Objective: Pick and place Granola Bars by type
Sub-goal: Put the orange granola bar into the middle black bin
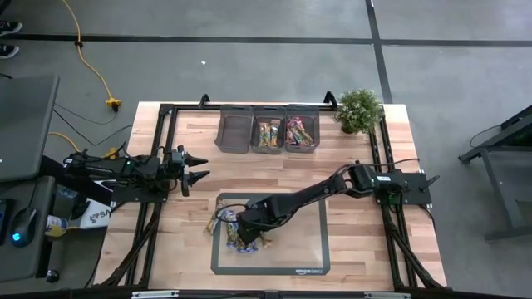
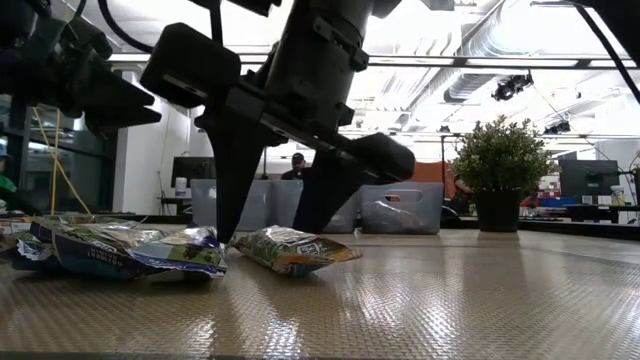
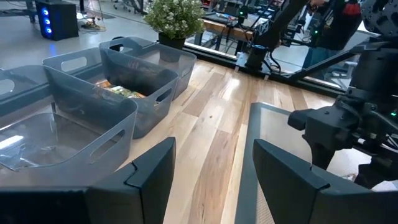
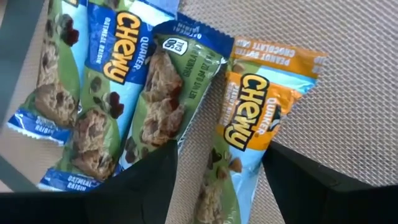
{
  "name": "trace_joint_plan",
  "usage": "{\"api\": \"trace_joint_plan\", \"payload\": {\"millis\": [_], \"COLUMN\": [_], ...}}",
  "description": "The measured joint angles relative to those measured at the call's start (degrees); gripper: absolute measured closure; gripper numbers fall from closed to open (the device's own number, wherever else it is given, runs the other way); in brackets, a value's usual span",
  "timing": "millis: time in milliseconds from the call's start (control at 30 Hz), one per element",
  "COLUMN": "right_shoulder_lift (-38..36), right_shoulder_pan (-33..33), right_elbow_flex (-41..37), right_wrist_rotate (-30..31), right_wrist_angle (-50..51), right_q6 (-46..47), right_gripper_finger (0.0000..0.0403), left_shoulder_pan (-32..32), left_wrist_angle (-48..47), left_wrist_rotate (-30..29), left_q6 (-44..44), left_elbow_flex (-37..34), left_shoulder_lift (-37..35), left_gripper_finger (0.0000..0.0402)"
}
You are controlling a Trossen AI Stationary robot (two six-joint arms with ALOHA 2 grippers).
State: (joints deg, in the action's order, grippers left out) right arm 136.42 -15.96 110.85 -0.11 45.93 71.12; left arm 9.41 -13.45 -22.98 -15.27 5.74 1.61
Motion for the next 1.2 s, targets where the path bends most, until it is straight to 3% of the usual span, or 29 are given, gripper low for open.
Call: {"api": "trace_joint_plan", "payload": {"millis": [300,833,1200], "right_shoulder_lift": [0.78,1.6,1.6], "right_shoulder_pan": [0.16,0.23,0.25], "right_elbow_flex": [0.14,-0.03,-0.09], "right_wrist_rotate": [1.23,1.28,1.29], "right_wrist_angle": [2.98,3.72,4.01], "right_q6": [0.56,0.44,0.45], "right_gripper_finger": [0.0183,0.0259,0.0285], "left_shoulder_pan": [-0.01,-0.01,-0.01], "left_wrist_angle": [0.0,0.0,0.0], "left_wrist_rotate": [-0.04,-0.04,-0.04], "left_q6": [-0.01,-0.02,-0.02], "left_elbow_flex": [-0.01,-0.02,0.0], "left_shoulder_lift": [0.01,0.0,0.01], "left_gripper_finger": [0.019,0.019,0.019]}}
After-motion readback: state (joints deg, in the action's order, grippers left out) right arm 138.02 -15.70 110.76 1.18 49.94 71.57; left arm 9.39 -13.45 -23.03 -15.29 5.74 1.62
